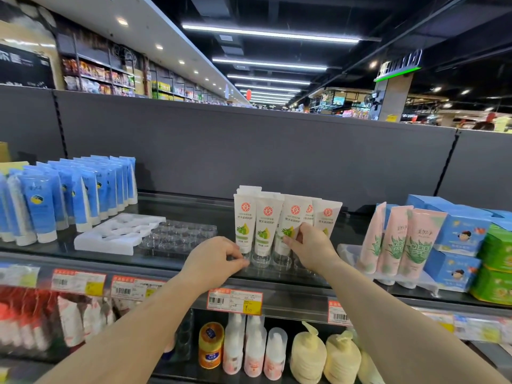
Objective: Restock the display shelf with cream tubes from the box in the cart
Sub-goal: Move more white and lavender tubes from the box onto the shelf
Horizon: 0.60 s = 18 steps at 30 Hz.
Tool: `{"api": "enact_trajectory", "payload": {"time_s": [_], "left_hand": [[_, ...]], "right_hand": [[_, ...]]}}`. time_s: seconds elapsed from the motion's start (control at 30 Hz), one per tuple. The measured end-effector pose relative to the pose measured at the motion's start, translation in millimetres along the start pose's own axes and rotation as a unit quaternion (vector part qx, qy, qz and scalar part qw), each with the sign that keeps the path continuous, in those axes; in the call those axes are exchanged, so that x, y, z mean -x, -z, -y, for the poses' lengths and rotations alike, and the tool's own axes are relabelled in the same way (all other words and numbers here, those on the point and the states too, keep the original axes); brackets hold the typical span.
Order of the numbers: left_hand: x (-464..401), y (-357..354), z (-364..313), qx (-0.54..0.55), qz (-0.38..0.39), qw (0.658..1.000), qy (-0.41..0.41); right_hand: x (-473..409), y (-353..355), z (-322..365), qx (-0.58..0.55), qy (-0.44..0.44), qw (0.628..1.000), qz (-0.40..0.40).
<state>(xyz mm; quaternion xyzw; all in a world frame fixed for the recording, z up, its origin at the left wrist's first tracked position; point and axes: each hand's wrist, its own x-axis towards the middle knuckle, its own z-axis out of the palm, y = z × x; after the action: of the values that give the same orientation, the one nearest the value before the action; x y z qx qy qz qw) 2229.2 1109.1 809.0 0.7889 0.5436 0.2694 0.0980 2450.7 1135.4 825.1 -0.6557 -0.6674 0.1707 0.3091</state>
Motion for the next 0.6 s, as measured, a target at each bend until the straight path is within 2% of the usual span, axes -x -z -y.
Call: {"api": "enact_trajectory", "payload": {"time_s": [0.13, 0.37, 0.6], "left_hand": [[1, 0, 0, 0.002, 0.008, 1.0, 0.01], [4, -1, -5, -0.01, 0.01, 1.0, 0.02], [7, 5, -13, -0.02, 0.038, 0.998, 0.039]], "right_hand": [[4, -2, 0, 0.018, 0.023, 1.0, 0.008], [1, 1, 4, 0.055, 0.004, 0.998, 0.031], [4, -2, 0, -0.01, 0.0, 1.0, 0.018]]}}
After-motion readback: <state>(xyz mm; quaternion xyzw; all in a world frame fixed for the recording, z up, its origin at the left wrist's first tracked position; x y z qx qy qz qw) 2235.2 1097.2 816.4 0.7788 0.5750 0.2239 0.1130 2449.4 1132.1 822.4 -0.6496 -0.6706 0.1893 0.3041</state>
